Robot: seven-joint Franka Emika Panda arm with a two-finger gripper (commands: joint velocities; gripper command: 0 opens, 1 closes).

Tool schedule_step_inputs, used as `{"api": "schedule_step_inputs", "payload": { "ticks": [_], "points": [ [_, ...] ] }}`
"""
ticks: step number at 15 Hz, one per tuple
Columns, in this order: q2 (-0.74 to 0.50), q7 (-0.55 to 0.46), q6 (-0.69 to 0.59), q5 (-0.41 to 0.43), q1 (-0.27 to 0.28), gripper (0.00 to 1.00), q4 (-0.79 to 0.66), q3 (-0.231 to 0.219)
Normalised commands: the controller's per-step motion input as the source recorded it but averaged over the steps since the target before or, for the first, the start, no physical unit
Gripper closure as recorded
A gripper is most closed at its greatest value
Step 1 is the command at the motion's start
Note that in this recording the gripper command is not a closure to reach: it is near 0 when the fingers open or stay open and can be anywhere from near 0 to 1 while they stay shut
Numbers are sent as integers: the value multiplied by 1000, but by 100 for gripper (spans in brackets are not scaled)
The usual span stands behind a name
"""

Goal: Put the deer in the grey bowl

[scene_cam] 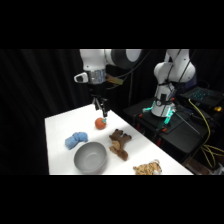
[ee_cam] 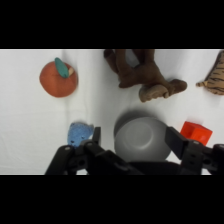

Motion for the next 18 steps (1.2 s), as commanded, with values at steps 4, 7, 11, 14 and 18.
{"api": "schedule_step_inputs", "payload": {
  "ticks": [4,7,11,14,18],
  "points": [
    [-80,105,106,-40,-5,0,-134,23],
    [-279,259,378,-6,29,0,-498,41],
    [-326,348,558,11,72,0,-645,65],
    [-159,251,636,91,68,0,-537,67],
    [135,273,559,-10,60,0,-210,16]
  ]
}}
